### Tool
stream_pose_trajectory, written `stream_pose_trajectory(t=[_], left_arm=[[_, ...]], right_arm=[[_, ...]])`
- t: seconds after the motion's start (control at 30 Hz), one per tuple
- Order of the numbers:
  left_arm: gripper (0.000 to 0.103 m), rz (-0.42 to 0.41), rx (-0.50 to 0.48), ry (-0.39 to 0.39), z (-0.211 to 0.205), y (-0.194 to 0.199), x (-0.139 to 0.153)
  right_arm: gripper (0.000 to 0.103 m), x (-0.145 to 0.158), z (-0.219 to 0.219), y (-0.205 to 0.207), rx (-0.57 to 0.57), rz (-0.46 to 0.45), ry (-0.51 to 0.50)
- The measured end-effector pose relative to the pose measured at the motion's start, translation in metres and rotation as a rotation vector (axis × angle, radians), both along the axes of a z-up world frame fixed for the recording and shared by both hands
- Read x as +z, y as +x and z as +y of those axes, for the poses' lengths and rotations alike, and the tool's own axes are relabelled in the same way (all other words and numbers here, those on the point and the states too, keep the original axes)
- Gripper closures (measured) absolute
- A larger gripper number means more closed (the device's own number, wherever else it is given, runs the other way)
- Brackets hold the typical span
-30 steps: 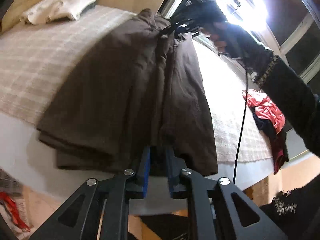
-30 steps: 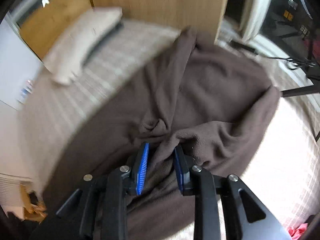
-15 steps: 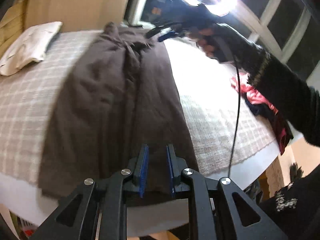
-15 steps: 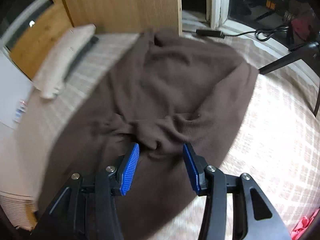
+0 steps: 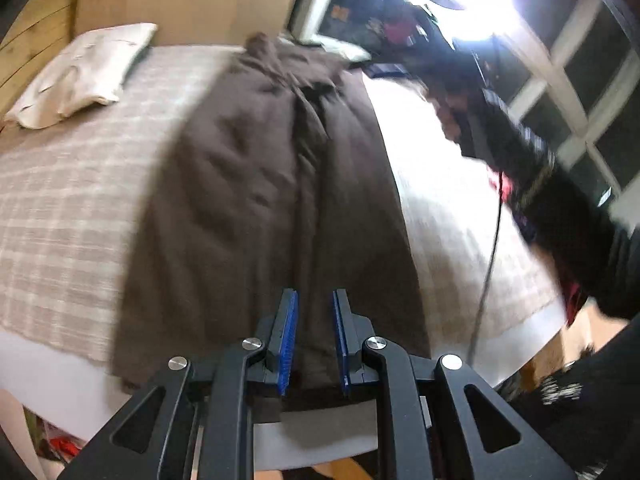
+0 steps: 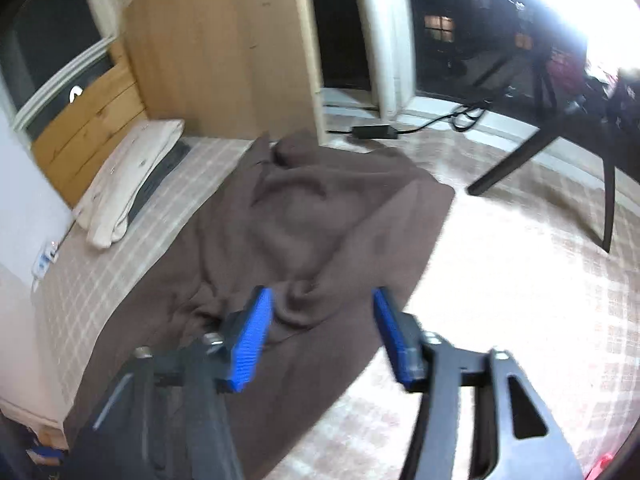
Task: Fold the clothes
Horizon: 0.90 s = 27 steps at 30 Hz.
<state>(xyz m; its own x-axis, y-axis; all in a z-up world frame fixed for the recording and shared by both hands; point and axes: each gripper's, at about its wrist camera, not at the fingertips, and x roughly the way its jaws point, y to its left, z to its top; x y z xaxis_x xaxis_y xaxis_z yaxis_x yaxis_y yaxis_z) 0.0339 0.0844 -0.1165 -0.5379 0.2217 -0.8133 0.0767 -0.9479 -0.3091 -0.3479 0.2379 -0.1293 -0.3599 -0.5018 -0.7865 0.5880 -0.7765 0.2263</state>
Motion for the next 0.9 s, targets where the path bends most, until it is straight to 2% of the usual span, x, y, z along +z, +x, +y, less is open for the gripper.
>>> stream_pose_trajectory(t=[0.03, 0.07, 0.13, 0.2, 0.27, 0.37, 0.4, 0.53, 0.7, 0.9], left_arm=[[0.087, 0.007, 0.02, -0.008, -0.009, 0.001, 0.006], [0.087, 0.017, 0.038, -0.033, -0.018, 0.001, 0.013], [0.087, 0.024, 0.07, -0.066, -0.034, 0.001, 0.023], [0.087, 0.026, 0.087, -0.097, -0.046, -0.004, 0.03], [0.087, 0.029, 0.091, -0.126, -0.055, -0.011, 0.037], [0.086, 0.031, 0.062, -0.143, -0.067, -0.022, 0.044], [0.083, 0.032, 0.044, -0.165, -0.071, -0.023, 0.049], [0.082, 0.007, -0.067, -0.227, -0.081, -0.027, 0.054], [0.082, -0.037, -0.217, -0.225, -0.101, -0.023, 0.033], [0.082, -0.072, -0.42, -0.132, -0.108, -0.004, -0.001]], right_arm=[[0.072, -0.005, -0.002, -0.002, 0.019, -0.026, -0.017], [0.074, -0.01, -0.006, -0.003, 0.038, -0.047, -0.027], [0.074, -0.021, -0.02, 0.002, 0.084, -0.066, -0.006], [0.073, -0.038, -0.042, 0.014, 0.14, -0.071, 0.064], [0.073, -0.037, -0.049, 0.03, 0.157, 0.006, 0.103], [0.075, -0.023, -0.023, 0.065, 0.093, -0.011, 0.06], [0.075, -0.018, -0.014, 0.076, 0.072, -0.017, 0.046], [0.075, 0.002, 0.021, 0.122, -0.012, -0.04, -0.011], [0.075, 0.022, 0.059, 0.182, -0.113, -0.069, -0.073], [0.074, -0.025, 0.003, 0.285, -0.158, -0.118, 0.005]])
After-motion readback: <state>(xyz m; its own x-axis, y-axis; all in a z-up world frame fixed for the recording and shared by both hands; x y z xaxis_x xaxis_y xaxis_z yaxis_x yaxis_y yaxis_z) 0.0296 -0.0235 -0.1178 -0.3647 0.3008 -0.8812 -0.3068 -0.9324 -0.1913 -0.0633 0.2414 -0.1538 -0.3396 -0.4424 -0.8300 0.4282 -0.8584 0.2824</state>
